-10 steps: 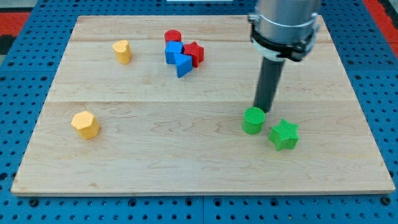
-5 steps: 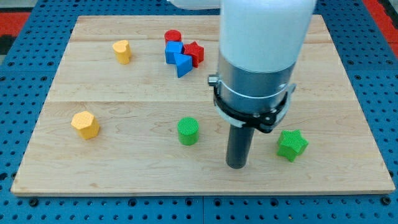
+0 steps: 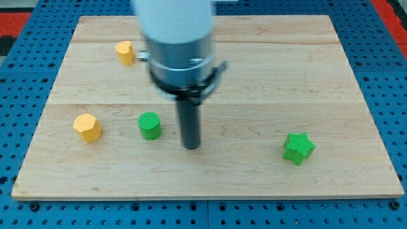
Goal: Slide the green circle to the left side of the yellow hexagon
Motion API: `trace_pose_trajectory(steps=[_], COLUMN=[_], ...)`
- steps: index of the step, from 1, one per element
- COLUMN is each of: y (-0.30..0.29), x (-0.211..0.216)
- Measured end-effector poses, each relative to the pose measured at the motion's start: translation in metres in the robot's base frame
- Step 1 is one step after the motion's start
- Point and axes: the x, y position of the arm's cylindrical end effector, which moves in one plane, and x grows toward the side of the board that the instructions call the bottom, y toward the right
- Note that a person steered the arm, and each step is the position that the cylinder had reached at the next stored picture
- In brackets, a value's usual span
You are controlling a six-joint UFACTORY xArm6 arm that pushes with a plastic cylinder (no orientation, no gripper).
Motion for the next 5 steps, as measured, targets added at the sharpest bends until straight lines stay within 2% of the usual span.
trace_pose_trajectory(steps=[2,4,5], y=[-0.105,-0.093,-0.147], x=[-0.023,-0.063,-0.049])
